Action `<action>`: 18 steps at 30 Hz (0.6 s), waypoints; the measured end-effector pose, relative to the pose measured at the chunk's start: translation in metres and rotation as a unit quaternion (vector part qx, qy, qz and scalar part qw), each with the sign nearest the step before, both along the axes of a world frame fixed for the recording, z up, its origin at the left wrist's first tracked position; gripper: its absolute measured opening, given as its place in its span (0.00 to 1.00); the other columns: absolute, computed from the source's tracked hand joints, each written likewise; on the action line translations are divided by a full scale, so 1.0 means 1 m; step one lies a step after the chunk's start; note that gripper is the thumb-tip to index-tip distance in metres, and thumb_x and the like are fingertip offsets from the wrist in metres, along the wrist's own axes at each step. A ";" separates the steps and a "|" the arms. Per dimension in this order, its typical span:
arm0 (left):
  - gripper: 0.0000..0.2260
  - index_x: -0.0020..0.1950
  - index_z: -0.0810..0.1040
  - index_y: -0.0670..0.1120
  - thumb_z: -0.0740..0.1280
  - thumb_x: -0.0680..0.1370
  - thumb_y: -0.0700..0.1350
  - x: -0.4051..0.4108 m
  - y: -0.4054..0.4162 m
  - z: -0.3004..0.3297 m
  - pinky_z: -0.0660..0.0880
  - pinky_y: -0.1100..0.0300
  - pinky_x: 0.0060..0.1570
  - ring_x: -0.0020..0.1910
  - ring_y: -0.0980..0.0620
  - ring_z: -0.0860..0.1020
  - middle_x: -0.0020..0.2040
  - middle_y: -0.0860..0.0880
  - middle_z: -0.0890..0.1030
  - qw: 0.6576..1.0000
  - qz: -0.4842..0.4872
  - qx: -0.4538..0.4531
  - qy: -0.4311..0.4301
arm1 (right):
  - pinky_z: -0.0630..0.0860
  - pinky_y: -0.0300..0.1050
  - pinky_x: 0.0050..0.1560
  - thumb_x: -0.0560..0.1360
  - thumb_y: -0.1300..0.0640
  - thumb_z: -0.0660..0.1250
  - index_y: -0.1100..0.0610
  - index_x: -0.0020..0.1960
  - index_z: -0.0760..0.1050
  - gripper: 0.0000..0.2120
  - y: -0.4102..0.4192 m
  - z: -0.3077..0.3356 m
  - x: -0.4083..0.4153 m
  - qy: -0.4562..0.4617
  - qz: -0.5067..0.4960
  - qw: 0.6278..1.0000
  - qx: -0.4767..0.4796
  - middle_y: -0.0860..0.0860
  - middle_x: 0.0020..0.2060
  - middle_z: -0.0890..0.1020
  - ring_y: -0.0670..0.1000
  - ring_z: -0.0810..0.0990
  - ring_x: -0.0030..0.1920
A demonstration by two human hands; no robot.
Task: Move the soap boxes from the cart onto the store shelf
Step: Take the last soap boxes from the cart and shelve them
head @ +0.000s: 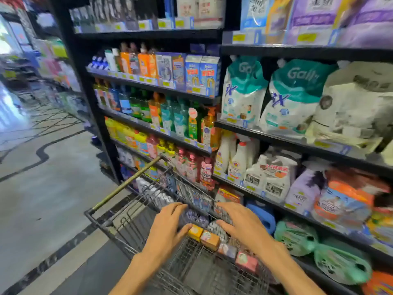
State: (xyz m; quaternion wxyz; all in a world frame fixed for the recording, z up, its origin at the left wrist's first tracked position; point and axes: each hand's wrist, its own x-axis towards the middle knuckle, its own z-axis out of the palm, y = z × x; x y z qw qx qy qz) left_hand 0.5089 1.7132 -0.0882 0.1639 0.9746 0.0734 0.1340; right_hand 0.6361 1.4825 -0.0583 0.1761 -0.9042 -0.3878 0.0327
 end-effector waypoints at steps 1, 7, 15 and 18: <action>0.26 0.75 0.68 0.52 0.64 0.80 0.62 0.013 0.002 -0.003 0.71 0.53 0.68 0.71 0.51 0.69 0.72 0.53 0.70 1.000 -0.022 -0.003 0.003 | 0.73 0.47 0.63 0.78 0.37 0.61 0.41 0.75 0.61 0.27 -0.006 -0.004 0.002 0.000 -0.025 1.000 0.001 0.42 0.70 0.72 0.47 0.71 0.70; 0.26 0.72 0.70 0.46 0.67 0.79 0.58 0.103 -0.017 -0.049 0.75 0.50 0.60 0.63 0.44 0.74 0.66 0.47 0.74 0.985 -0.158 -0.019 0.067 | 0.72 0.47 0.64 0.78 0.38 0.62 0.43 0.75 0.64 0.27 -0.048 -0.031 0.015 0.027 -0.152 0.988 -0.020 0.45 0.67 0.75 0.50 0.73 0.68; 0.25 0.74 0.69 0.44 0.69 0.80 0.52 0.161 -0.045 -0.152 0.71 0.52 0.64 0.66 0.42 0.73 0.67 0.44 0.74 0.952 -0.217 -0.084 0.198 | 0.76 0.53 0.59 0.76 0.41 0.63 0.43 0.72 0.67 0.25 -0.075 -0.117 0.038 0.117 -0.234 0.962 -0.083 0.49 0.64 0.78 0.54 0.76 0.64; 0.27 0.76 0.65 0.45 0.67 0.81 0.53 0.175 -0.044 -0.201 0.68 0.53 0.68 0.71 0.43 0.70 0.72 0.44 0.70 0.938 -0.212 -0.077 0.263 | 0.77 0.51 0.59 0.78 0.44 0.64 0.48 0.72 0.69 0.23 -0.068 -0.152 0.048 0.138 -0.256 0.954 -0.073 0.50 0.64 0.78 0.55 0.77 0.63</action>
